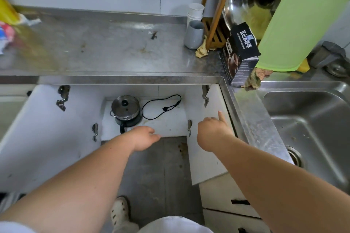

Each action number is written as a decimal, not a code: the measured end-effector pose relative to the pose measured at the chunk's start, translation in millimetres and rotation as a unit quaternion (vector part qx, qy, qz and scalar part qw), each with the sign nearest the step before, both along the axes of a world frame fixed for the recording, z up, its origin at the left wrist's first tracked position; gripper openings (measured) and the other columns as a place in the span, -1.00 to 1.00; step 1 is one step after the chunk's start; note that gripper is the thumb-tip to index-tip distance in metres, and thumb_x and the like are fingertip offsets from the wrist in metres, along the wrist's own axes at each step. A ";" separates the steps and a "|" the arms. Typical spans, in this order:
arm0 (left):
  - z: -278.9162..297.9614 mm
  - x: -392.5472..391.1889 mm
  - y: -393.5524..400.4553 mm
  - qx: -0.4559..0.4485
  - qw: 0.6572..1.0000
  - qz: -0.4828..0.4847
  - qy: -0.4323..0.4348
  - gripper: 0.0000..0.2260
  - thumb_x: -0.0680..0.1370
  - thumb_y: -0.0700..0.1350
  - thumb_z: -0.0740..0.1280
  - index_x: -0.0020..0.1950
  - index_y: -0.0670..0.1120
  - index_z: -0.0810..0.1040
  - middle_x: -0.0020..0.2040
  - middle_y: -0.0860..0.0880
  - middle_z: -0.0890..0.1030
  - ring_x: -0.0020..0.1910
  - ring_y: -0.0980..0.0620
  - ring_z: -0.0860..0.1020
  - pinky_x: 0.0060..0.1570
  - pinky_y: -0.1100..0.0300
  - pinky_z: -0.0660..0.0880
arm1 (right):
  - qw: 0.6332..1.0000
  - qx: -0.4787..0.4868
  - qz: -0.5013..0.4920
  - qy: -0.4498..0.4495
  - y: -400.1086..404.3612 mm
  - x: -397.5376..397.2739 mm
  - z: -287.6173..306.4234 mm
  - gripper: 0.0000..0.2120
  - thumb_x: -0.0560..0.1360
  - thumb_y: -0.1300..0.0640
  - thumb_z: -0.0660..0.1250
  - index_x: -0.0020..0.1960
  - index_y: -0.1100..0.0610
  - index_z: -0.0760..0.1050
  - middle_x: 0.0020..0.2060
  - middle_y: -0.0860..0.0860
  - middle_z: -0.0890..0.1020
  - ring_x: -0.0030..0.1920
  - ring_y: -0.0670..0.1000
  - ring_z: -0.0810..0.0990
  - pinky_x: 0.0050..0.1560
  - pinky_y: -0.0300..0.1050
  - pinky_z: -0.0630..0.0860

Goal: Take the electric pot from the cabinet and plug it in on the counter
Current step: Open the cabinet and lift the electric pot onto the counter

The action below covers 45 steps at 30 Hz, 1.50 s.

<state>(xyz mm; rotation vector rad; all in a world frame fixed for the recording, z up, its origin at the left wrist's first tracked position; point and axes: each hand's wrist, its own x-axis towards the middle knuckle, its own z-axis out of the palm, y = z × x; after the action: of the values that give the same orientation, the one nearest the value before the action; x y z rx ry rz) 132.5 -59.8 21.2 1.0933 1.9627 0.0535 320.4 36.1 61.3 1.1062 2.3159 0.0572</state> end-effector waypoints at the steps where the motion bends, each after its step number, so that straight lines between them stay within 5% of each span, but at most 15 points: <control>1: 0.1 -15.3 -4.4 0.000 1.000 0.022 -0.003 -0.48 0.55 0.16 0.17 0.47 -0.04 0.31 0.46 -0.09 0.37 0.39 -0.08 0.39 0.35 0.12 0.31 | 1.000 -0.006 0.005 0.010 1.5 -14.9 -2.6 -0.66 0.47 0.19 0.14 0.21 0.12 0.46 0.17 0.11 0.51 0.25 0.13 0.43 0.49 0.18 -0.19; 10: -37.0 -138.6 -25.1 0.022 0.982 0.175 -0.063 -0.68 0.56 0.01 0.21 0.25 -0.08 0.53 0.12 -0.14 0.59 0.12 -0.12 0.55 -0.01 0.15 0.42 | 0.997 -0.070 -0.001 -0.013 18.0 -134.4 -48.8 -0.67 0.47 0.18 0.11 0.22 0.11 0.43 0.17 0.11 0.50 0.26 0.13 0.43 0.50 0.17 -0.05; 16: -72.7 -191.6 -11.5 0.030 0.978 0.188 -0.087 -0.83 0.57 -0.07 0.19 0.02 -0.04 0.56 -0.13 -0.12 0.56 0.05 -0.15 0.54 -0.02 0.18 0.34 | 0.992 -0.117 -0.050 0.025 25.8 -199.7 -93.5 -0.59 0.54 0.06 0.10 0.36 0.09 0.37 0.29 0.10 0.46 0.27 0.13 0.44 0.35 0.00 0.24; 20: -108.5 -206.0 4.7 0.023 0.981 0.176 -0.080 -0.71 0.57 -0.04 0.18 0.18 -0.11 0.56 0.13 -0.18 0.60 0.05 -0.10 0.52 -0.05 0.22 0.30 | 0.988 -0.137 -0.065 0.023 36.7 -227.4 -132.6 -0.59 0.55 0.05 0.10 0.38 0.09 0.35 0.31 0.09 0.45 0.26 0.13 0.45 0.27 -0.05 0.31; 25: -177.3 -208.1 22.1 0.024 0.979 0.191 -0.075 -0.69 0.60 -0.05 0.14 0.22 -0.18 0.51 0.15 -0.16 0.55 0.19 -0.10 0.51 -0.25 0.28 0.33 | 0.987 -0.143 -0.063 0.025 59.3 -238.7 -193.6 -0.58 0.56 0.04 0.10 0.40 0.08 0.31 0.31 0.10 0.44 0.27 0.14 0.44 0.22 -0.04 0.37; 29: -247.7 -201.9 36.0 0.041 0.964 0.246 -0.096 -0.65 0.61 -0.08 0.17 0.36 -0.16 0.44 0.39 -0.17 0.42 0.32 -0.13 0.42 0.17 0.18 0.39 | 0.987 -0.149 -0.055 0.019 85.3 -237.1 -267.8 -0.53 0.56 0.05 0.12 0.45 0.07 0.25 0.36 0.10 0.41 0.31 0.12 0.42 0.28 -0.04 0.36; 45: -507.3 -203.8 145.5 0.129 0.976 0.164 -0.068 -0.56 0.58 0.00 0.19 0.45 -0.04 0.32 0.48 -0.06 0.32 0.42 -0.07 0.33 0.32 0.17 0.28 | 0.983 -0.093 -0.096 0.129 198.1 -254.9 -549.2 -0.41 0.53 0.12 0.20 0.51 0.08 0.11 0.44 0.12 0.30 0.37 0.15 0.38 0.33 0.04 0.38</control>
<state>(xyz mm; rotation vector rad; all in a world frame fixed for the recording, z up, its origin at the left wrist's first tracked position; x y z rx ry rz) -71.3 85.6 -486.1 0.8859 2.0295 0.5602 65.5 234.1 -487.8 1.2952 2.3651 -0.3901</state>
